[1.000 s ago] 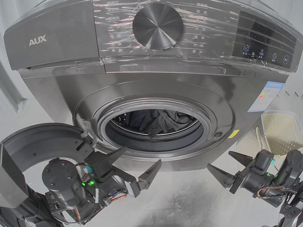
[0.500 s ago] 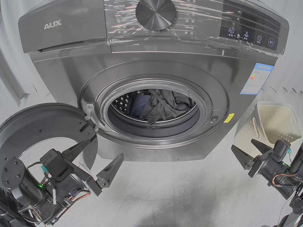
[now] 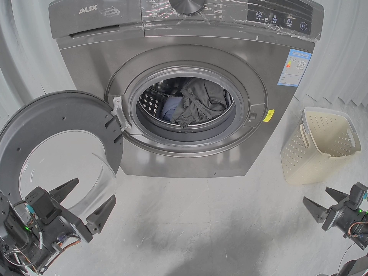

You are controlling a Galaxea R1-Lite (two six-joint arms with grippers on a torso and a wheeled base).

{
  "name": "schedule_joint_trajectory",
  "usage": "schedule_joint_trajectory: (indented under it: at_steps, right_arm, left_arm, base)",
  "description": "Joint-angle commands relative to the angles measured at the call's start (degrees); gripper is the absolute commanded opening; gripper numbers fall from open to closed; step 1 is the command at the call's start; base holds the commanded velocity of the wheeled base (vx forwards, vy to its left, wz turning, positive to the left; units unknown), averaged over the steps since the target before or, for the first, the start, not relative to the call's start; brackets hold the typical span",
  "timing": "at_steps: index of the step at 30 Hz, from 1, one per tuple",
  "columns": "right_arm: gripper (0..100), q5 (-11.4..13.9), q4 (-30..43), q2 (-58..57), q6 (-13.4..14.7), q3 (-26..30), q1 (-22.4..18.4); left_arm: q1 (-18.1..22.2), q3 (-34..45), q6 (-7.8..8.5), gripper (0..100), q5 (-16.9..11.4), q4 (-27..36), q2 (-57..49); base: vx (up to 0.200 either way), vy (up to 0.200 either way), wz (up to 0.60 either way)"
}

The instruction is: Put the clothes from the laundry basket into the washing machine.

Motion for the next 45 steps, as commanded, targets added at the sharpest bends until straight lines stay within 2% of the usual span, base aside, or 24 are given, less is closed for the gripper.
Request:
schedule_joint_trajectory:
  at_steps: [1, 3, 7, 8, 9, 11, 12, 15, 16, 17, 18, 19, 21, 22, 23, 24, 25, 27, 33, 36, 39, 41, 42, 45]
  right_arm:
    - [100, -0.36, 11.34, -17.65, -1.44, 1.01, -6.81]
    - [100, -0.1, 13.36, -20.02, -1.71, 1.01, -7.95]
    - [100, 1.48, 24.78, -32.94, -2.67, 1.01, -11.91]
    - [100, 1.48, 24.78, -32.94, -2.67, 1.01, -11.91]
    - [100, 2.98, 29.35, -37.86, -3.02, 1.01, -13.84]
    - [100, 4.12, 31.99, -40.85, -3.64, 0.92, -14.9]
    - [100, 6.93, 36.56, -46.39, -5.13, 0.92, -16.92]
    - [100, 10.18, 43.33, -53.25, -6.54, 0.92, -20.17]
    - [100, 10.36, 43.59, -53.51, -6.54, 0.92, -20.35]
    - [100, 11.5, 47.37, -56.76, -6.89, 0.75, -21.84]
    - [100, 12.03, 48.34, -57.64, -7.07, 0.48, -22.19]
    - [100, 13.79, 49.92, -59.49, -7.42, -0.13, -23.86]
    - [100, 14.32, 50.1, -60.28, -8.12, -0.22, -26.41]
    - [100, 13.96, 50.18, -60.63, -8.82, -0.13, -26.94]
    - [100, 12.91, 50.98, -60.98, -10.85, 0.4, -27.03]
    - [100, 12.91, 50.98, -60.98, -10.85, 0.4, -27.03]
    - [100, 12.56, 50.62, -61.77, -12.16, 0.84, -26.67]
    - [100, 12.47, 50.71, -61.86, -11.29, 0.75, -26.67]
    - [100, 12.47, 50.45, -62.3, -11.2, 0.84, -26.59]
    - [100, 12.47, 50.45, -62.3, -11.29, 0.84, -26.5]
    - [100, 12.56, 50.18, -62.3, -11.2, 0.92, -26.5]
    - [100, 12.65, 50.1, -62.3, -11.11, 0.92, -26.5]
    - [100, 12.82, 50.1, -62.39, -11.2, 1.01, -26.5]
    - [100, 13.44, 50.1, -62.3, -11.37, 1.01, -26.67]
  left_arm:
    - [6.25, 0.99, -0.59, 100, 1.51, 13.52, -16.67]
    - [7.31, 0.99, -0.68, 100, 1.51, 16.16, -19.31]
    - [13.28, 0.99, -2.09, 100, 0.98, 27.85, -30.73]
    - [13.28, 0.99, -2.09, 100, 0.98, 27.85, -30.73]
    - [15.48, 0.99, -2.09, 100, -0.07, 32.15, -36.09]
    - [16.36, 0.99, -2.09, 100, -1.04, 33.82, -38.47]
    - [18.65, 0.99, -2.09, 100, -4.47, 37.69, -43.04]
    - [21.63, 0.99, -2.0, 100, -10.71, 46.92, -51.56]
    - [21.72, 0.99, -2.0, 100, -10.97, 47.45, -52.09]
    - [23.48, 0.99, -1.73, 100, -14.05, 52.02, -57.19]
    - [24.18, 0.99, -1.73, 100, -14.75, 53.16, -58.59]
    - [26.64, 0.99, -2.09, 100, -17.56, 56.85, -62.73]
    - [29.1, 0.99, -2.26, 100, -18.79, 60.54, -66.07]
    - [30.16, 0.99, -2.09, 100, -18.79, 62.3, -67.38]
    - [31.13, 0.99, -1.29, 100, -18.79, 64.5, -68.09]
    - [31.13, 0.99, -1.29, 100, -18.79, 64.5, -68.09]
    - [31.48, 0.99, -1.03, 100, -17.47, 66.52, -68.17]
    - [32.0, 0.99, -1.56, 100, -15.45, 66.78, -68.17]
    - [32.27, 0.99, -0.06, 100, -13.78, 67.31, -68.17]
    - [32.44, 0.99, -0.59, 100, -12.55, 67.57, -68.09]
    - [35.34, 0.99, -0.15, 100, -12.64, 67.57, -68.17]
    - [39.56, 0.99, 1.87, 100, -13.78, 68.72, -71.34]
    - [40.18, 0.99, 3.28, 100, -15.28, 70.03, -73.01]
    - [39.48, 0.99, 3.54, 100, -16.68, 70.74, -73.45]
  base:
    - [0.0, 0.0, 0.0]
    - [0.0, 0.0, 0.0]
    - [0.0, 0.05, 0.0]
    - [0.0, 0.2, 0.0]
    - [0.0, 0.2, 0.0]
    - [0.0, 0.2, 0.0]
    - [0.0, 0.2, 0.0]
    - [0.0, 0.2, 0.0]
    - [0.0, 0.2, 0.0]
    - [0.0, 0.2, 0.0]
    - [0.0, 0.2, 0.0]
    - [0.0, 0.2, 0.0]
    - [0.0, 0.2, 0.0]
    - [0.0, 0.2, 0.0]
    - [0.0, 0.2, 0.0]
    - [0.0, 0.2, 0.0]
    - [0.0, 0.2, 0.0]
    - [0.0, 0.0, 0.0]
    - [0.0, 0.0, 0.0]
    - [0.0, 0.0, 0.0]
    - [0.0, 0.0, 0.0]
    - [0.0, 0.0, 0.0]
    - [0.0, 0.0, 0.0]
    - [0.0, 0.0, 0.0]
